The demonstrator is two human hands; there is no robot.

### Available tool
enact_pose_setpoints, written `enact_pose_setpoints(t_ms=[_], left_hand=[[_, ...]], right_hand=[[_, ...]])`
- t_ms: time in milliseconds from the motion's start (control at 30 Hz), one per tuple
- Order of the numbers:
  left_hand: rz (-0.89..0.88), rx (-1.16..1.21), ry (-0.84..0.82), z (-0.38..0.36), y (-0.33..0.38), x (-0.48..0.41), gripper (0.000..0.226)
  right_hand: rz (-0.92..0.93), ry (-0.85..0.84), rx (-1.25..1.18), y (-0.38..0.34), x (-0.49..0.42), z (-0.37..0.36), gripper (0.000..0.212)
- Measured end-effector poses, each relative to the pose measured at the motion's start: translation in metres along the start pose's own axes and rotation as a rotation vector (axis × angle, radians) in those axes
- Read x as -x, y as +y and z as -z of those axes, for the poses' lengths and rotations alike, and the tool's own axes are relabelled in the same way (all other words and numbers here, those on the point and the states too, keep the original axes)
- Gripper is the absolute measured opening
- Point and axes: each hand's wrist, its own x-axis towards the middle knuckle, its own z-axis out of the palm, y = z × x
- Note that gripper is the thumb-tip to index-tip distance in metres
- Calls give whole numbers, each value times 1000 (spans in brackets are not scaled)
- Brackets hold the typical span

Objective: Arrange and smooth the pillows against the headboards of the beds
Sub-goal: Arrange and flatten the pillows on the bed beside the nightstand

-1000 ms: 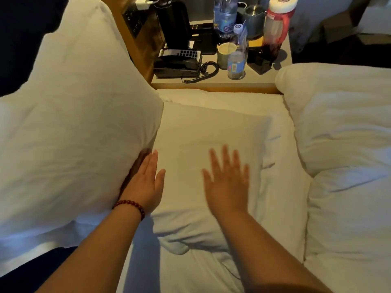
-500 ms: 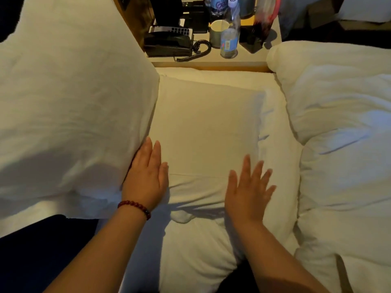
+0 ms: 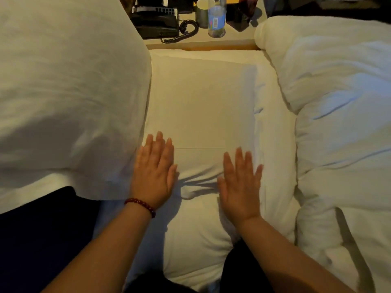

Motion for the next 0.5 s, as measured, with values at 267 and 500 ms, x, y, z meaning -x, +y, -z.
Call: enact_pose_setpoints(t_ms=[267,500], left_hand=[[96,-97,-180,-7,-25,23,70],[207,90,-108,78,13,39,62]], right_hand=[[60,-127,44,5,-27,-7,63],[117,-342,-83,-15,-12,72,60]])
